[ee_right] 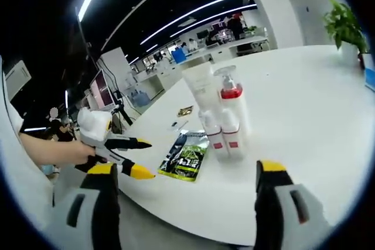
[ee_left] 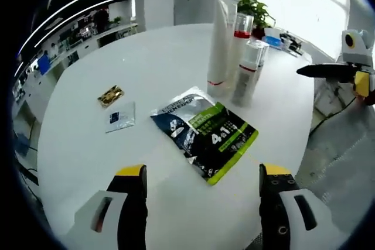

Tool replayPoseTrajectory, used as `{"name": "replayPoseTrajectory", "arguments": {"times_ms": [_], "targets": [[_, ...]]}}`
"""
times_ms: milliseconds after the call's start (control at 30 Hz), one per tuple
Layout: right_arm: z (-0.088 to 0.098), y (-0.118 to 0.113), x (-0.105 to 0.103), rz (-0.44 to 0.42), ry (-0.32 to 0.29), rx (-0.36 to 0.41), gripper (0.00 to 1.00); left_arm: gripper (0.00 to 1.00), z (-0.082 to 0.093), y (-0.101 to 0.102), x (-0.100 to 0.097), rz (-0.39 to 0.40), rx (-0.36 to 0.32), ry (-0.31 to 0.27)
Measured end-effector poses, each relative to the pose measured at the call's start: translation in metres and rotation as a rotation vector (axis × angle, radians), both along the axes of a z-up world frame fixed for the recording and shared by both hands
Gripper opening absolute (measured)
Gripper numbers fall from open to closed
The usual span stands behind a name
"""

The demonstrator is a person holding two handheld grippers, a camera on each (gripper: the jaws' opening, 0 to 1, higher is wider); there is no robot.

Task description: Arrange the skincare products in the storage area until every visible bottle or jar stands upright without overlapping.

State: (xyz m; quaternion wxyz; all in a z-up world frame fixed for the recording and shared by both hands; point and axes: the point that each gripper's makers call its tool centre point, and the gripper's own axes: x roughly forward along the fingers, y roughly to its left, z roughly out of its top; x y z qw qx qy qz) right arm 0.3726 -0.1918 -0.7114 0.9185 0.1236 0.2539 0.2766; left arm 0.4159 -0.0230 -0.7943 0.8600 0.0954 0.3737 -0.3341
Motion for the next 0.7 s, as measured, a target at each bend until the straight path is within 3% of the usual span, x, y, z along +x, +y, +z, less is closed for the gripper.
{"name": "replayPoseTrajectory", "arguments": {"times_ms": [367, 700], "targets": [[0.0, 0.0, 0.0, 0.012, -0.004, -0.003, 0.98, 0.85, 0.03, 0.012, -0.018, 0.06, -0.05, -0.033], [0.0, -0.002, 0.0, 0.009, -0.007, 0.004, 0.98, 0.9, 0.04, 0.029, -0.032, 0.121, -0.081, -0.04]]}}
